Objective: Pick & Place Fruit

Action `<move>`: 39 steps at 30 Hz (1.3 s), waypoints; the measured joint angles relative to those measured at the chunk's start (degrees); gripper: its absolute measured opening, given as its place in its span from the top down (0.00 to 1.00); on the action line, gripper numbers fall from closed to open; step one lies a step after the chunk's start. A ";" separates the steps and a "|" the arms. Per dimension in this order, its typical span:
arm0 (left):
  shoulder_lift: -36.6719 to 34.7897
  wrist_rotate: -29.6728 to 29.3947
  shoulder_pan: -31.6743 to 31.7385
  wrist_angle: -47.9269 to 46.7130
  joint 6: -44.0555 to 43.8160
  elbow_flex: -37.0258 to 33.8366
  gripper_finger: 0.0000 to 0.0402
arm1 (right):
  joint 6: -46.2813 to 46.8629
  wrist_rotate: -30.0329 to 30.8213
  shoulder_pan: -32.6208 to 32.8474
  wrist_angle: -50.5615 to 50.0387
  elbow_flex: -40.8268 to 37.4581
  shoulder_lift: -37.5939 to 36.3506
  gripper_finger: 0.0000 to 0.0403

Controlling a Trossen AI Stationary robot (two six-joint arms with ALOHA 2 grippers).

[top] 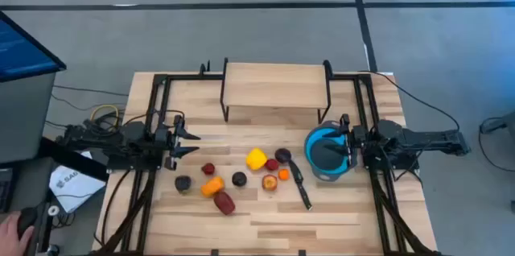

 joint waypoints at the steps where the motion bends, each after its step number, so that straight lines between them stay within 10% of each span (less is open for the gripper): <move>1: 0.00 -0.02 0.00 0.00 0.01 0.00 0.65 | 0.02 0.00 0.02 0.00 0.00 -0.02 0.61; 35: 0.00 -0.02 0.00 0.48 0.01 -0.01 0.65 | -4.32 0.35 -0.44 1.99 0.00 0.00 0.61; 39: 0.00 -0.02 -0.01 1.38 0.02 -0.02 0.65 | 5.97 0.07 0.24 7.19 0.00 0.02 0.61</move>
